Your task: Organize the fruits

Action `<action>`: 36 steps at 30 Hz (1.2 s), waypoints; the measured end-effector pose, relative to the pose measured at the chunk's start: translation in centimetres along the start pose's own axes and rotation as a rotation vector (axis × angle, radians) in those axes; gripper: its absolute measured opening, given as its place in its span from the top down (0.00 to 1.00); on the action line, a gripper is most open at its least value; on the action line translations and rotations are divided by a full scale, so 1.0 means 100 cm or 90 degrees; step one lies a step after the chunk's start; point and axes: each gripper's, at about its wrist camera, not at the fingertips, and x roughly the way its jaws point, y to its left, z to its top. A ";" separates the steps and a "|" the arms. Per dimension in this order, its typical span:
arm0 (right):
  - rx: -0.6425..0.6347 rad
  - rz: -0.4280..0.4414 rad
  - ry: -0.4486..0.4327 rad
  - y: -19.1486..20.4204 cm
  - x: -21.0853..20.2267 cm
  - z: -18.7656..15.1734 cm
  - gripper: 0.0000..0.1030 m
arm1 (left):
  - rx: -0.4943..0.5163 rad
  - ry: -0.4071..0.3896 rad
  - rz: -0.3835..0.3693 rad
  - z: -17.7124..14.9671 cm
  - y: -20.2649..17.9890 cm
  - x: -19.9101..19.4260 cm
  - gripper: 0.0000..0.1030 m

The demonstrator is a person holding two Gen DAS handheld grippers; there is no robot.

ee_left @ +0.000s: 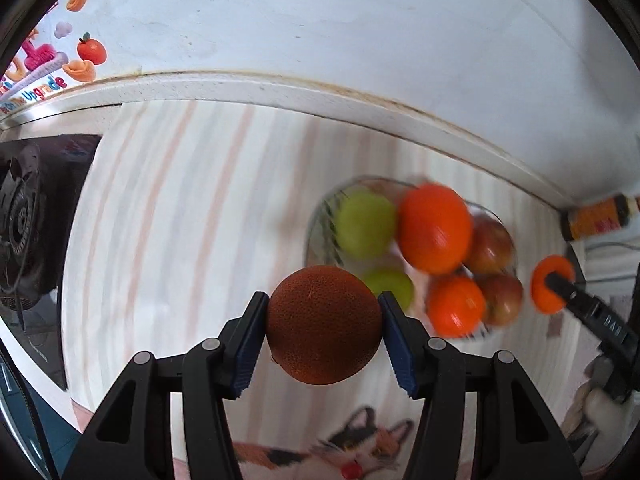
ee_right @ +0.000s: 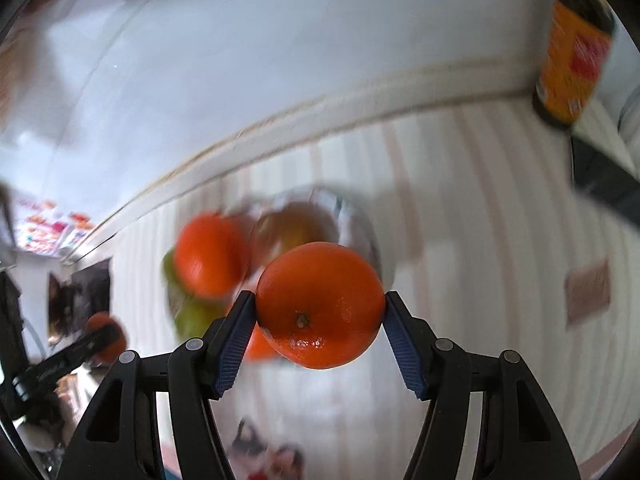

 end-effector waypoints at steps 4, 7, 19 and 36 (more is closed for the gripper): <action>-0.021 -0.050 0.019 0.006 0.029 0.035 0.35 | -0.022 0.034 0.009 0.025 0.013 0.028 0.49; -0.032 -0.071 0.042 0.009 0.048 0.040 0.35 | -0.041 0.076 -0.010 0.032 0.017 0.053 0.49; -0.029 -0.043 0.061 0.011 0.054 0.030 0.35 | -0.059 0.125 -0.076 0.026 0.005 0.085 0.46; -0.054 -0.076 0.047 0.024 0.035 0.023 0.07 | -0.014 0.085 -0.025 0.025 -0.015 0.049 0.09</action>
